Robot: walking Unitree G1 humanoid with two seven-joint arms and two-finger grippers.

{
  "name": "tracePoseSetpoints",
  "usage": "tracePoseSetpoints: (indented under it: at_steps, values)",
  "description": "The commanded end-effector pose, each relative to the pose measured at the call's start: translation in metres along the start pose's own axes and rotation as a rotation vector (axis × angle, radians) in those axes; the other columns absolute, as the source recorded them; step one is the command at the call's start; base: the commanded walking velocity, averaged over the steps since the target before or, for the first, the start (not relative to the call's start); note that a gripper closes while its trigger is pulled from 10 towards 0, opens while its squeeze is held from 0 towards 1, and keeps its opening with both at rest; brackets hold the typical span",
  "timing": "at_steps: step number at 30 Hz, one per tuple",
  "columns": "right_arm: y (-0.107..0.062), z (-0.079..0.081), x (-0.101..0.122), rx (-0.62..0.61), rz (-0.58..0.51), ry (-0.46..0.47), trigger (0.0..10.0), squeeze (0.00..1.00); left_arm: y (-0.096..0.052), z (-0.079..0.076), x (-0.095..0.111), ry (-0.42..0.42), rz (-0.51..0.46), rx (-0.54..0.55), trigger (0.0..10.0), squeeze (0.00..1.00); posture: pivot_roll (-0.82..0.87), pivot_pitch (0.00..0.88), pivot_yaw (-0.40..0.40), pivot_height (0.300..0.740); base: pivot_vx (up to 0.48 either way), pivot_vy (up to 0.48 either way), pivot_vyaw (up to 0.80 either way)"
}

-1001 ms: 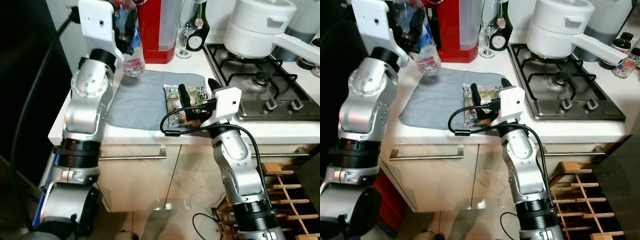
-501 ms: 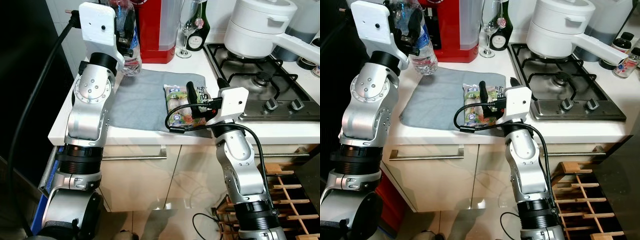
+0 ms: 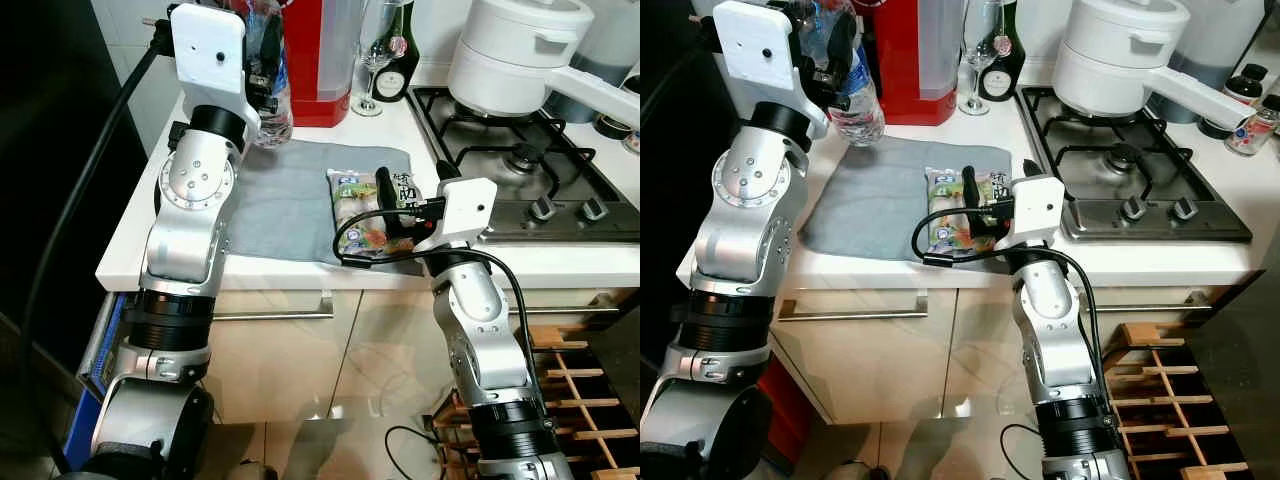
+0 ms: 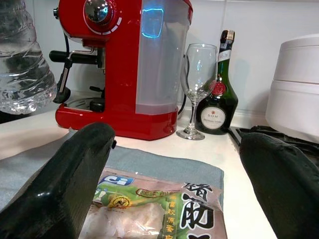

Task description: Restocking fridge

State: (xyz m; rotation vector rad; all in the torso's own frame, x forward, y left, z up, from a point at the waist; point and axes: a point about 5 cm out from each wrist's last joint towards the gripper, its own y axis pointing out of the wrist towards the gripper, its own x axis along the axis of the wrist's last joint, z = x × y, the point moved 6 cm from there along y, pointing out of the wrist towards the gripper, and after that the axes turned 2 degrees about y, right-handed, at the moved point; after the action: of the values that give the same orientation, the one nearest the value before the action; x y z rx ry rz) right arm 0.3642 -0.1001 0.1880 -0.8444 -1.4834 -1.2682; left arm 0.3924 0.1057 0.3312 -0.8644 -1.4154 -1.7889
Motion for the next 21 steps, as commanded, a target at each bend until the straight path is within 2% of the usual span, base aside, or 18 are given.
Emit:
tracePoseSetpoints:
  at_steps: [1, 21]
  values:
    - [0.0019, -0.0007, 0.0016, -0.001, -0.011, -0.004, 10.0, 0.02, 0.0024, -0.0005, 0.0160, -0.004, -0.061, 0.007, 10.0, 0.00, -0.10, 0.000, -0.020, 0.740, 0.000, 0.000, 0.00]
    - [0.0021, -0.0009, -0.0013, 0.000, -0.006, -0.006, 10.0, 0.02, 0.0027, -0.0014, 0.0212, -0.014, -0.085, 0.011, 10.0, 0.00, -0.10, 0.000, -0.018, 0.740, -0.233, 0.000, 0.00]
